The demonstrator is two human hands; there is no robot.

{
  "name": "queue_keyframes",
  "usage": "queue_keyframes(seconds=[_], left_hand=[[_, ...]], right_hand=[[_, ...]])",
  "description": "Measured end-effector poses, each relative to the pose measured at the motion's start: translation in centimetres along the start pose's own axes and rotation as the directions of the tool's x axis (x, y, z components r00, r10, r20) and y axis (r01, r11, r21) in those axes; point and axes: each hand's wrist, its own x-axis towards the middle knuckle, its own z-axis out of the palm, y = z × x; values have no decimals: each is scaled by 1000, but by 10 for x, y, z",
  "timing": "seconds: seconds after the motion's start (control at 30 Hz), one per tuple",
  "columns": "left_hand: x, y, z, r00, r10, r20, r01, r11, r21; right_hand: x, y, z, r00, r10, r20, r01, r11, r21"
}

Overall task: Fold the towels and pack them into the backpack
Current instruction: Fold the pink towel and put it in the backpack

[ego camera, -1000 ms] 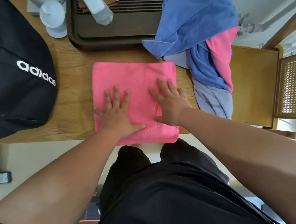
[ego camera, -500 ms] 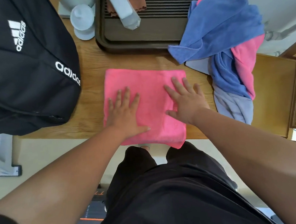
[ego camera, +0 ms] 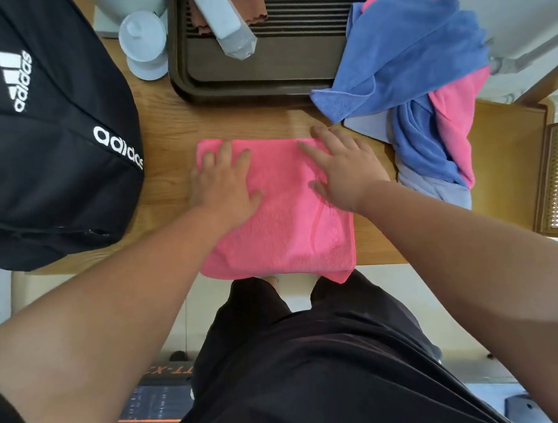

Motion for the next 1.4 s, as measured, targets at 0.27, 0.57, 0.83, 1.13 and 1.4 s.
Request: queue_keyframes(seconds=[0.27,0.57,0.83,1.13,1.4], left_hand=[[17,-26,-5,999,-32,-20,29,990,-135],[2,-14,-3,995,90,34,-91,995,40],[19,-9,-25,985,51,163,8,940,-341],[60,-16,-59,983,-59,-176,-5,940,-342],[50,-21,-69,939,5,-343,-106,955,-277]], right_hand=[[1,4,7,1000,24,12,-24,1000,-3],[-15,7,7,996,29,80,-25,998,-49],[-15,25,-7,973,80,216,-126,971,205],[15,58,-44,960,275,43,-276,921,276],[14,56,-51,937,250,-244,-220,965,144]])
